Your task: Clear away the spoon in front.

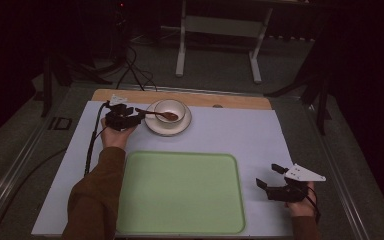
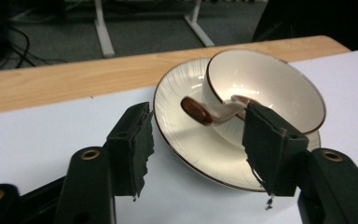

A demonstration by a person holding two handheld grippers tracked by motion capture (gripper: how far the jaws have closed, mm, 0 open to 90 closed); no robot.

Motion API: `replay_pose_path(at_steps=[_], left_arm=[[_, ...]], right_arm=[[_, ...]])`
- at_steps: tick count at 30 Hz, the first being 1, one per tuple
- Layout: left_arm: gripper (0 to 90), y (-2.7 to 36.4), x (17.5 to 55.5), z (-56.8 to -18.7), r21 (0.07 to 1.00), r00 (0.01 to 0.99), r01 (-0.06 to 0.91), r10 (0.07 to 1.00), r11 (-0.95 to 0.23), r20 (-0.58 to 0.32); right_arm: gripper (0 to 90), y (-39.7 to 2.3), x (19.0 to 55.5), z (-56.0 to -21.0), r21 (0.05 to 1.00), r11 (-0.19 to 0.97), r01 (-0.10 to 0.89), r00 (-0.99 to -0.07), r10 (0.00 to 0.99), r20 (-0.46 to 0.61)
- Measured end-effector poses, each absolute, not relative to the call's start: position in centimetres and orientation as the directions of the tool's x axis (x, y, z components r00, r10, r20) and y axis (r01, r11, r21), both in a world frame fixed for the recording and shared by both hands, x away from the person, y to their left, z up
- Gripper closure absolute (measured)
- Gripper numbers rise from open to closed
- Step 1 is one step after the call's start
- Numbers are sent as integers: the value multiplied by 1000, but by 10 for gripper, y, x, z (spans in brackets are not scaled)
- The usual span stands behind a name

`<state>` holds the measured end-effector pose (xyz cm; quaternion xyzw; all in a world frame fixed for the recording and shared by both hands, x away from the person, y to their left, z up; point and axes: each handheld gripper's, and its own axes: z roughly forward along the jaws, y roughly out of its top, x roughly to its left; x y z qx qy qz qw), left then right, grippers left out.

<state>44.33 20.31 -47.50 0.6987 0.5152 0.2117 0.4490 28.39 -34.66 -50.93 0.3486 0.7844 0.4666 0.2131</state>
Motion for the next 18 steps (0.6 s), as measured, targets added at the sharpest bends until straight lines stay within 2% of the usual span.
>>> replay_pose_path(at_steps=[5,10,11,18], left_arm=[[484,200,451,-481,833,387,552,897,-38,-215],[525,193,454,-481,842,399,539,888,-26,-228],[570,193,454,-481,843,396,538,888,-19,-233],[741,190,450,-478,860,429,510,863,12,-267]], right_arm=[[142,-347,284,-509,881,320,349,-665,747,-8],[142,-347,284,-510,878,325,352,-666,746,-9],[142,-346,284,-510,877,327,352,-666,746,-11],[142,-347,284,-510,876,328,353,-665,747,-12]])
